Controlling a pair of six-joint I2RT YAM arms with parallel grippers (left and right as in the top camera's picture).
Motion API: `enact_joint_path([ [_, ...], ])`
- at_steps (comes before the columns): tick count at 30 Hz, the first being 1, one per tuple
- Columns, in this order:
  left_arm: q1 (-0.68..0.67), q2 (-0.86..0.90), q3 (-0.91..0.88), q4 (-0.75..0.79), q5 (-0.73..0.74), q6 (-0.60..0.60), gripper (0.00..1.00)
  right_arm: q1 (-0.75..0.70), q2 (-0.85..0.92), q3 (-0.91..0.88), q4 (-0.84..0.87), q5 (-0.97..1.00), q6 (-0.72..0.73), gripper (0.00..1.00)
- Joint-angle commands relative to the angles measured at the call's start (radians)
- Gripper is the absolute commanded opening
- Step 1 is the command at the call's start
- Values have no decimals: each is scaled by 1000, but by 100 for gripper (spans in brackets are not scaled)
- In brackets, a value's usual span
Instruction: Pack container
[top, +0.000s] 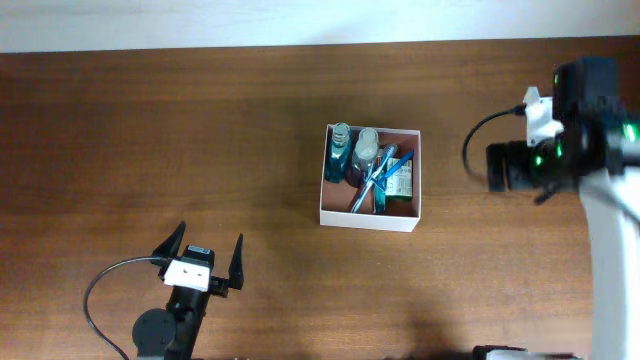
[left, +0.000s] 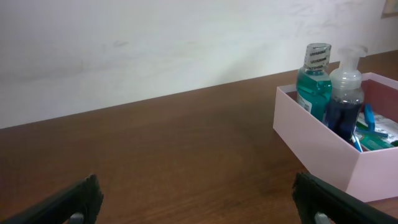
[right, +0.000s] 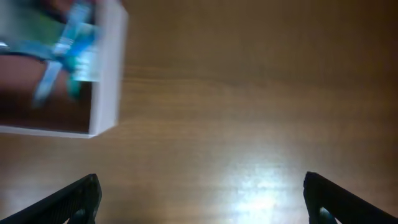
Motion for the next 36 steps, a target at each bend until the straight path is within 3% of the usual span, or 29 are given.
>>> enact_joint_path([
  [1, 2, -8, -6, -2, -11, -12, 99, 62, -122, 1, 0, 6, -7, 99],
  [13, 2, -8, -6, -2, -11, -12, 99, 91, -428, -9, -16, 6, -7, 99],
  [18, 2, -8, -6, -2, -11, -12, 99, 91, -549, -118, 39, -52, -3, 99],
  [29, 2, -8, -6, -2, -11, -12, 99, 103, -976, -846, 688, -323, -2, 99],
  [36, 2, -8, -6, -2, -11, -12, 99, 151, -1241, -1225, 1112, -352, -2, 99],
])
